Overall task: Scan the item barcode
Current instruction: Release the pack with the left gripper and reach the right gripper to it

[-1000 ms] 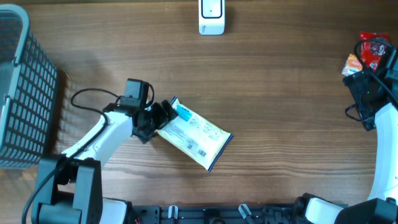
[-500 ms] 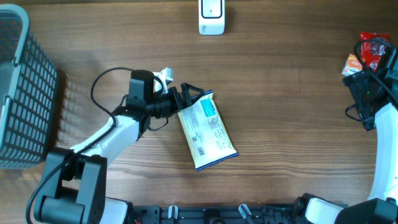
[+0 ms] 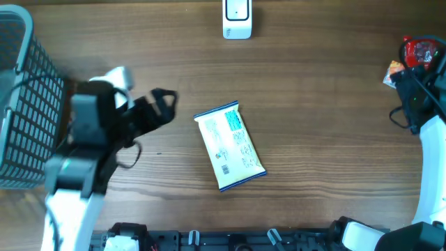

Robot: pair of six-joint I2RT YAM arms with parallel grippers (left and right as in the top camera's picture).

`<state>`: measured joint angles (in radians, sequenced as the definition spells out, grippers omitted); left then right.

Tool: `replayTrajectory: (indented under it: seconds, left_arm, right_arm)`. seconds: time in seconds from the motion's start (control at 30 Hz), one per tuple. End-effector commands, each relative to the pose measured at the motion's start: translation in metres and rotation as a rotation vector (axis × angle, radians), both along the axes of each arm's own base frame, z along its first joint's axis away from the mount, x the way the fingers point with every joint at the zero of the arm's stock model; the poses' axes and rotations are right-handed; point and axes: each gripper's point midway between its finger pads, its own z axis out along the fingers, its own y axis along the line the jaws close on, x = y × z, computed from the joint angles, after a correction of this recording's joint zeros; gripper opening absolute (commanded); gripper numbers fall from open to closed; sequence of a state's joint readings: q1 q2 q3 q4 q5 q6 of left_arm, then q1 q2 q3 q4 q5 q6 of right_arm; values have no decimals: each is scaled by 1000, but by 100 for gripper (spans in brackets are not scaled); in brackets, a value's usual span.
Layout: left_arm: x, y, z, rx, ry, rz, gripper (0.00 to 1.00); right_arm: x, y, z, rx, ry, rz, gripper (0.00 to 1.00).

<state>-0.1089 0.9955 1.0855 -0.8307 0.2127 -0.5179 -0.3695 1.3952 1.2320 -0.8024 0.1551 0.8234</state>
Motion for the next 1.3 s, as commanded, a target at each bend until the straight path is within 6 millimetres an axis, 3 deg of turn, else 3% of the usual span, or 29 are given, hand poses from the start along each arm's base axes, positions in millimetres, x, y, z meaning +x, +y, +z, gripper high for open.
replayTrajectory:
  seconds: [0.0,0.07,0.1,0.2,0.27,0.33,0.4,0.6,0.73,0.83,1.1,1.13,1.2,1.27]
  left_arm:
    - [-20,69,8,148,-1,327,100]
    - [-29,75,4,156,28,347,100]
    - [-32,77,1,159,45,352,100]
    - [-34,77,-5,165,76,351,100]
    - [-32,77,-8,167,85,350,100]
    - [-30,77,-12,170,103,348,100]
    - [-28,77,-15,174,117,347,100]
    - [-22,77,-29,185,173,342,100]
    - [-18,77,-37,191,203,340,100]
    - [-17,77,-41,194,220,338,100]
    - [-14,77,-47,199,243,336,100]
    - [-14,77,-47,199,243,336,100]
    - [-14,77,-47,199,243,336,100]
    - [-14,77,-47,199,243,336,100]
  right_arm:
    - [25,68,-4,285,-99,283,100]
    - [36,125,0,320,-153,689,100]
    - [35,140,-4,306,-154,808,100]
    - [17,200,-46,282,-49,1157,100]
    - [4,223,-70,314,14,1243,99]
    - [-11,255,-102,375,99,1323,84]
    - [-21,280,-119,435,126,1391,72]
    - [-52,346,-161,655,173,1555,77]
    - [-64,367,-167,795,152,1607,100]
    - [-72,376,-165,894,96,1665,100]
    - [-91,391,-209,1042,295,1502,100]
    - [-91,394,-210,1049,305,1483,98]
    - [-87,396,-217,1018,337,1440,82]
    - [-84,394,-229,959,407,1346,56]
